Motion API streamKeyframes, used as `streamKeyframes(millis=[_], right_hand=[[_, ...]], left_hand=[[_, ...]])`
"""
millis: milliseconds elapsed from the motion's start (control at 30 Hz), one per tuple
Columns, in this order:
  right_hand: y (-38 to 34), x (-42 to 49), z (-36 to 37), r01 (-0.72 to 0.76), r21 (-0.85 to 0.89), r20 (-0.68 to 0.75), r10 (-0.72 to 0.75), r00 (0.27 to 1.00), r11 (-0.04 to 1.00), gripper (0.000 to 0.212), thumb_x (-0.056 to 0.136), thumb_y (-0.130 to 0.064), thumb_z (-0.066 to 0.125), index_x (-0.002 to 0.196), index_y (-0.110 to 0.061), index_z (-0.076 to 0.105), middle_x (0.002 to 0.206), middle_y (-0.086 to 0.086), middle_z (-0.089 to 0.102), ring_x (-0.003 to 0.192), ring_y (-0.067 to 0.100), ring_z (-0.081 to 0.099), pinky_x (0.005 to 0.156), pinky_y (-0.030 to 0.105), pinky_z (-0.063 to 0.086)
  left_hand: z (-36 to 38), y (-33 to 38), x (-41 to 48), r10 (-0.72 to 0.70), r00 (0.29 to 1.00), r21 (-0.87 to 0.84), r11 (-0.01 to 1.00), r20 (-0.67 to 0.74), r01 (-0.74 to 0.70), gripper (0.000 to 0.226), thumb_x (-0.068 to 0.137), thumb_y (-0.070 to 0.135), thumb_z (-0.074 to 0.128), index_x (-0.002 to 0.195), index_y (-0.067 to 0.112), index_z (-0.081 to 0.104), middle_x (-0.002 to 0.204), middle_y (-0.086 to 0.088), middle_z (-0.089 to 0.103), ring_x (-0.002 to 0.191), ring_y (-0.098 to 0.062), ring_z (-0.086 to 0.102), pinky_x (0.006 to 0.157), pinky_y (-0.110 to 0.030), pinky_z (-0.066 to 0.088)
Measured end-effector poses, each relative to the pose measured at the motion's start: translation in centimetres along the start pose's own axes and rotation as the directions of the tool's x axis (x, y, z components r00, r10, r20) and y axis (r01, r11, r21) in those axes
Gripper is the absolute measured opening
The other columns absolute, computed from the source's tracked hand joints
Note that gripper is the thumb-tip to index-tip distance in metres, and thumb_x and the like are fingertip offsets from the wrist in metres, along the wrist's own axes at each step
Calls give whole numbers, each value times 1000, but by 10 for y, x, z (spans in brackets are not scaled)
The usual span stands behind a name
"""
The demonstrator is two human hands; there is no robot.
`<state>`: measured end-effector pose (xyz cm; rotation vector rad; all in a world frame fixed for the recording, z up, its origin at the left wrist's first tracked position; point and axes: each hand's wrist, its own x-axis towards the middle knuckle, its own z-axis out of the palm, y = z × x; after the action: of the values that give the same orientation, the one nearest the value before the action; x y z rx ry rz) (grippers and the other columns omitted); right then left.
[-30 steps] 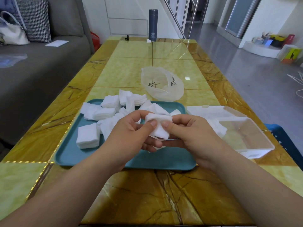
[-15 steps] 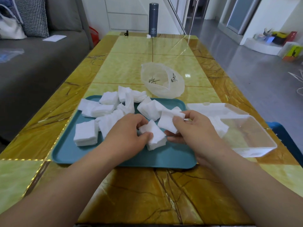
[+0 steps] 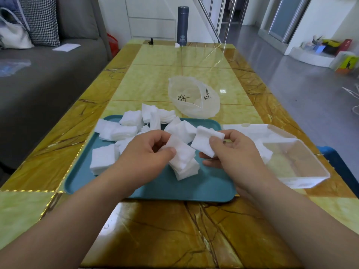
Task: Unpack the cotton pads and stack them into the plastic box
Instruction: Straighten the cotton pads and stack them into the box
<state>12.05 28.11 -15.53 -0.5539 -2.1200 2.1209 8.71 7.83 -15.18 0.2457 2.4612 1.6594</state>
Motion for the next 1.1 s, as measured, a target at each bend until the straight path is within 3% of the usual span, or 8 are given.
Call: streamKeyframes(millis=[67,133,367,500,733,1100], right_hand=[[1,0,-2,8,2,-2,-8,1000,1000,11,102,-16,60,113,-15,64,101,6,79,84,18,79,80,37,66],[1,1,-3,21,4,6,-21,1000,1000,11,101,-18,63,112,-16,64,97,5,80,89,21,78,84,41,65],[-4,-3,-1,57,96,204,-75,976,994,11,99,-8,66,110,-8,67,88,12,79,84,25,76,76,33,62],[-3,-4,1,103,43,285,-111,952,994,20,100,-5,64,117,-9,73,101,13,80,99,28,77,89,41,62],[-2,-4,0,65,29,355,-71,932,997,23,103,-12,61,122,-9,74,108,13,79,110,28,74,98,46,60],[-5,-7,1,41,18,405,-44,913,999,25,105,-12,57,124,-10,73,112,10,79,109,25,75,98,44,60]], left_hand=[[-5,1,-2,-42,999,-103,994,13,44,18,94,11,67,94,27,76,90,-3,74,77,-8,61,72,-31,51],[-7,2,-3,-37,999,-190,981,37,43,17,93,2,67,96,17,74,87,-1,73,78,-9,63,75,-34,53],[-3,4,-5,41,996,-388,922,85,-5,13,90,-12,66,98,-1,68,85,-10,74,73,-15,69,65,-22,56],[-2,1,-3,23,997,-397,918,78,10,13,92,-8,67,103,-2,69,91,-12,77,79,-18,72,68,-27,59],[-1,1,-2,-10,998,-403,914,66,35,18,93,-2,69,109,4,71,97,-14,79,79,-18,71,68,-30,59],[3,2,-3,-4,999,-333,943,51,21,14,90,-2,73,102,5,74,98,-10,79,80,-20,73,70,-30,59]])
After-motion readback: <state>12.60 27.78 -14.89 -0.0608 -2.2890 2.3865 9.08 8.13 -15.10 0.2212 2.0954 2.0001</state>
